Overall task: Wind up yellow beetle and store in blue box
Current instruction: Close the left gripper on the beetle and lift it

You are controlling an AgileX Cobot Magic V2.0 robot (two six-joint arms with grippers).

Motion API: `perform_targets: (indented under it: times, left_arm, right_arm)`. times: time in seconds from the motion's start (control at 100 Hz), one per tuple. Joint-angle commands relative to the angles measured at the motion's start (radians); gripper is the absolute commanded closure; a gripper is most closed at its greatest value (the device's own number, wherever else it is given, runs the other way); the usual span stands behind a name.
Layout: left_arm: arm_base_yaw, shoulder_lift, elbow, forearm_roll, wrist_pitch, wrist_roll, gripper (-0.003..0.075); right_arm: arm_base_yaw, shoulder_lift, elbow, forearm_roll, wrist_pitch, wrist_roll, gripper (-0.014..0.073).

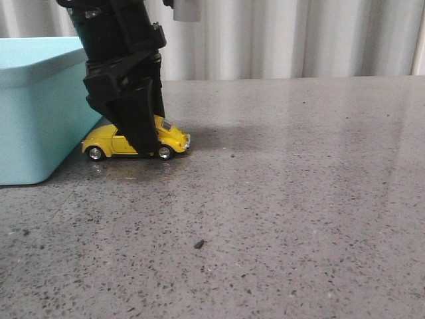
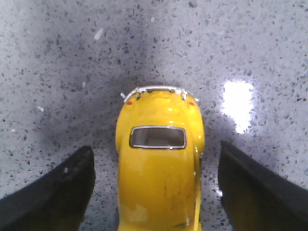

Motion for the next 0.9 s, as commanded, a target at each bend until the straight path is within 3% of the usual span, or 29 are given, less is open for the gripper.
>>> perform_targets:
  times: [0.0,0.61,0.71,0.89]
  left_arm:
    - [0.0,-0.044,-0.024,-0.018,-0.015,0.001,0.0227]
    - [0.0,-0.034,-0.024,-0.018,-0.004,0.001,0.0237]
    - [0.0,-0.034,-0.024,-0.018,0.0,0.001,0.0313]
    - [0.0,-0.036,-0.028,-0.018,0.011,0.001,0.0516]
  right_arm:
    - [0.0,0.0,-0.023,-0.008,-0.068,-0.01,0.0635]
    - [0.0,0.0,-0.023,0.002,-0.064,-0.01,0.0635]
    - [0.0,0.0,-0.023,0.002,-0.064,-0.01,0.0635]
    - [0.0,0.0,-0.023,0.002,-0.064,-0.01,0.0635]
